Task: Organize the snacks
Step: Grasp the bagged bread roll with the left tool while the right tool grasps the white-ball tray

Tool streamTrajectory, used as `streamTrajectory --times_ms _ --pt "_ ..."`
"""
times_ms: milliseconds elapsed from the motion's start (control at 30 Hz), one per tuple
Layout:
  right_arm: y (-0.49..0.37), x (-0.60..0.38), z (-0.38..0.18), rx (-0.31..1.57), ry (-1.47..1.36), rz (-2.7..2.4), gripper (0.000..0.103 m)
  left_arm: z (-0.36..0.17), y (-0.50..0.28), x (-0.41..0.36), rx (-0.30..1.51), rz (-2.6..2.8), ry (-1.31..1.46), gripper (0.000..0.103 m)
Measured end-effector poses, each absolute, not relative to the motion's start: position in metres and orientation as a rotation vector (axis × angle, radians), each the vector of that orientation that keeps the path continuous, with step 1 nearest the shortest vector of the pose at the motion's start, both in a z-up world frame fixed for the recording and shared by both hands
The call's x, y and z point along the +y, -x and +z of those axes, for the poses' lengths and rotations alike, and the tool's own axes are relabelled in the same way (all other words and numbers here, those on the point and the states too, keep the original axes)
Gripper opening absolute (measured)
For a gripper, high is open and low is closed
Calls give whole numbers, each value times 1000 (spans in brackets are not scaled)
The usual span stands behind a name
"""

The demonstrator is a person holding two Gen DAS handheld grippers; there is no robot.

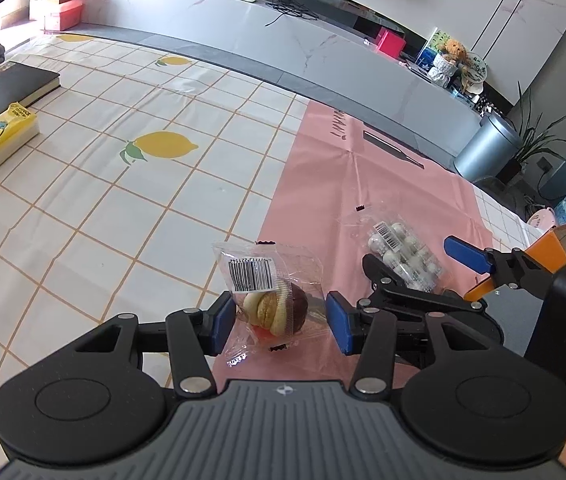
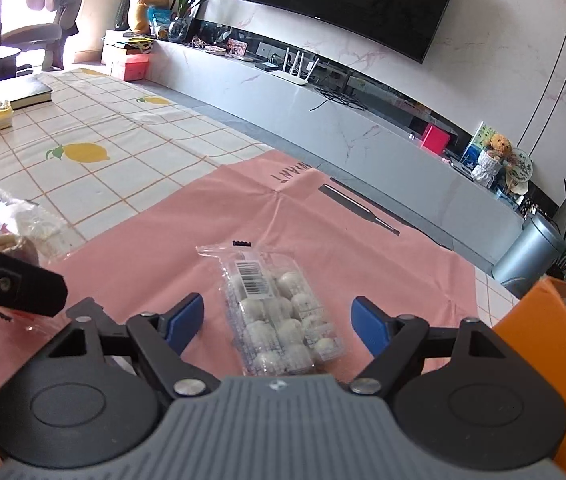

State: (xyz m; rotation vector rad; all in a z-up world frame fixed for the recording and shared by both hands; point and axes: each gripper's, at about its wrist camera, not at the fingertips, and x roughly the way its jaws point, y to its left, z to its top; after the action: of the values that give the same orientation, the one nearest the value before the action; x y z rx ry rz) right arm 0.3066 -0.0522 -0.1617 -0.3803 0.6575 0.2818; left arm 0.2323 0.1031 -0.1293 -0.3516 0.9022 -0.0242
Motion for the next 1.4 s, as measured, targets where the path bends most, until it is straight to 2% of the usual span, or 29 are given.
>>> streamTrajectory --times_ms 133,300,500,833,900,1000,1167,1267,1400 --pt "-320 -66 -160 748 231 298 81 -130 -233 101 905 -32 349 56" --pt "-314 -76 -160 789 147 282 65 -131 -232 98 914 -43 345 56" --pt "-286 -81 -155 826 124 237 62 -135 -227 86 940 -80 321 56" --pt "-217 -95 -144 919 74 137 63 -133 -204 70 969 -164 231 56" --pt "-206 -98 -143 928 77 159 67 -136 -202 71 980 -158 231 56" --pt "-192 -104 -142 877 109 223 73 -138 -202 72 976 -165 236 57" --pt "-191 -107 -142 795 163 288 76 -139 -199 72 963 -169 230 58" --pt "-198 -109 -147 806 141 312 75 -139 -198 71 963 -164 221 61" --pt "-202 -108 -153 817 141 312 69 -138 -197 70 968 -155 205 61"
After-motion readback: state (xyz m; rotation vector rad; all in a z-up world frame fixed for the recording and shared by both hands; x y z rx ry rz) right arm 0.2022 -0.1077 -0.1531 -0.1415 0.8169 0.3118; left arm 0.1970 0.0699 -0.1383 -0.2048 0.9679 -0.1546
